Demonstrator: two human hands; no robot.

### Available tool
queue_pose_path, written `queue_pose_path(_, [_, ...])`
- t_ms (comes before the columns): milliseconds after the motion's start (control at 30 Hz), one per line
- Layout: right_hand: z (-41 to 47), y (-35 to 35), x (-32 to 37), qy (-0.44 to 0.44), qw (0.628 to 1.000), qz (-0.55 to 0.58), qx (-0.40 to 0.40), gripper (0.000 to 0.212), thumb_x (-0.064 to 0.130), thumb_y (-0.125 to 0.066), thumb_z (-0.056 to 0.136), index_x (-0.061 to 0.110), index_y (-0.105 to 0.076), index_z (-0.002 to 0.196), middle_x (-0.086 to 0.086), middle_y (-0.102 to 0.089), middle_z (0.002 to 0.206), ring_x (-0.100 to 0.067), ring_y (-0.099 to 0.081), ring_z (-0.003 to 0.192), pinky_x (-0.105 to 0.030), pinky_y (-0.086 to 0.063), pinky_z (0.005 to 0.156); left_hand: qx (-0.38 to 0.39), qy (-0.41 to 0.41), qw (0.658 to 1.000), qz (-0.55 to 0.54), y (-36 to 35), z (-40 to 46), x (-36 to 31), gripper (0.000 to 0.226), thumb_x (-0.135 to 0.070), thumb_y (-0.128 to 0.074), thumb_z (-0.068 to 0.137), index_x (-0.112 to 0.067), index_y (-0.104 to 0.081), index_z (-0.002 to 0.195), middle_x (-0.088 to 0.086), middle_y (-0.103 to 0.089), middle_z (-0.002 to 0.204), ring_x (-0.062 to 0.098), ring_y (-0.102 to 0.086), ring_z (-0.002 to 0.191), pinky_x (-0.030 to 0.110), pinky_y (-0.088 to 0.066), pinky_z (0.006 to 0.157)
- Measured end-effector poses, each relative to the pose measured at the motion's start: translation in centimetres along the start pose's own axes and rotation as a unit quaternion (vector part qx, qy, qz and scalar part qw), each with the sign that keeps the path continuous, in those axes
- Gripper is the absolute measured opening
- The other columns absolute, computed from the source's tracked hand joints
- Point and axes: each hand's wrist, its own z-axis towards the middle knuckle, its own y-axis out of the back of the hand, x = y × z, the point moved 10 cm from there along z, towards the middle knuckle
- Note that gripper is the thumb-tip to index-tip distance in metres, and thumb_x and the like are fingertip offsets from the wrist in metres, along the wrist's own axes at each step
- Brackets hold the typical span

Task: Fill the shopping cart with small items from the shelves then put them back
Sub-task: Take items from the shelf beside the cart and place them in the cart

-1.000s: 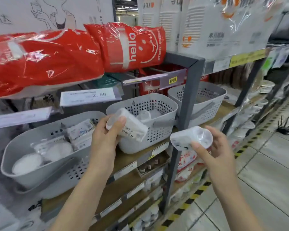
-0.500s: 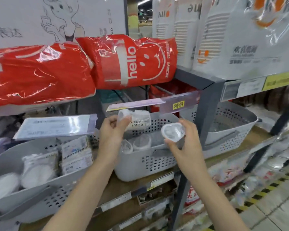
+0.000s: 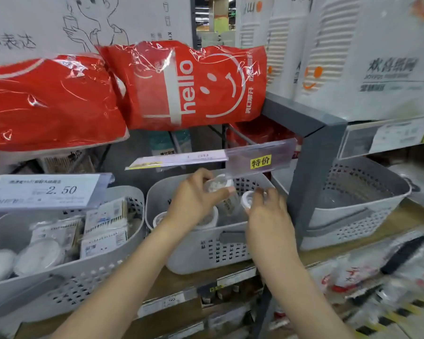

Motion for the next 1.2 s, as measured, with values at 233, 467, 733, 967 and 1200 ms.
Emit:
queue_pose_path(233, [1.2,-0.9,0.0,-0.013,0.994,-0.001,0.106,0.04,0.004,-0.044,0.093,0.007,-0.039,0.132,-0.013,-0.034,0.139,-0.03,-0.025,0.136,-0.035,-0.035,0.104,0.072,0.002,0.993,0.097,-2.4,0.1,-0.1,0.043,-0.055,-0.071,0.073,-0.018,-0.058,0.093,-0.003,-0.063,0.089,0.015,-0.058,0.085,0.029,-0.044,0.07])
queue_pose_path(467, [1.8,-1.2,-0.1,-0.03,0.987,0.063,0.148,0.048,0.008,-0.048,0.092,0.005,-0.033,0.137,-0.013,-0.032,0.14,-0.03,-0.025,0.136,-0.037,-0.034,0.108,0.14,-0.05,0.985,0.092,-3.4,-0.4,-1.0,0.033,-0.05,-0.062,0.081,-0.017,-0.058,0.078,-0.002,-0.057,0.072,0.012,-0.05,0.068,0.031,-0.041,0.064])
queue_pose_path(733, [1.8,-0.9,-0.4,-0.009,0.987,0.106,0.118,0.039,0.0,-0.044,0.091,0.005,-0.04,0.13,-0.012,-0.036,0.133,-0.029,-0.03,0.13,-0.037,-0.039,0.1,0.16,-0.056,0.984,0.052,-3.8,-0.8,-0.9,0.014,-0.019,-0.062,0.089,-0.025,-0.06,0.077,-0.014,-0.055,0.068,-0.007,-0.049,0.062,0.022,-0.04,0.064])
queue_pose_path(967, [1.8,-0.5,0.0,0.032,0.992,0.095,0.074,0.038,0.0,-0.045,0.09,0.005,-0.045,0.128,-0.011,-0.037,0.135,-0.028,-0.028,0.134,-0.035,-0.031,0.108,0.103,-0.054,0.99,0.073,-2.0,-1.4,-1.0,0.006,-0.021,-0.059,0.092,-0.024,-0.061,0.088,-0.004,-0.065,0.086,0.013,-0.06,0.082,0.026,-0.048,0.075])
queue_pose_path(1200, [0.7,1.6,3.3,0.181,0.972,0.147,-0.002,0.037,0.003,-0.048,0.088,0.009,-0.054,0.125,-0.007,-0.05,0.134,-0.025,-0.042,0.125,-0.041,-0.032,0.109,-0.028,-0.093,0.976,0.197,3.4,-6.5,-1.6,0.031,-0.031,-0.048,0.095,-0.019,-0.058,0.122,-0.007,-0.06,0.122,0.009,-0.052,0.113,0.025,-0.041,0.093])
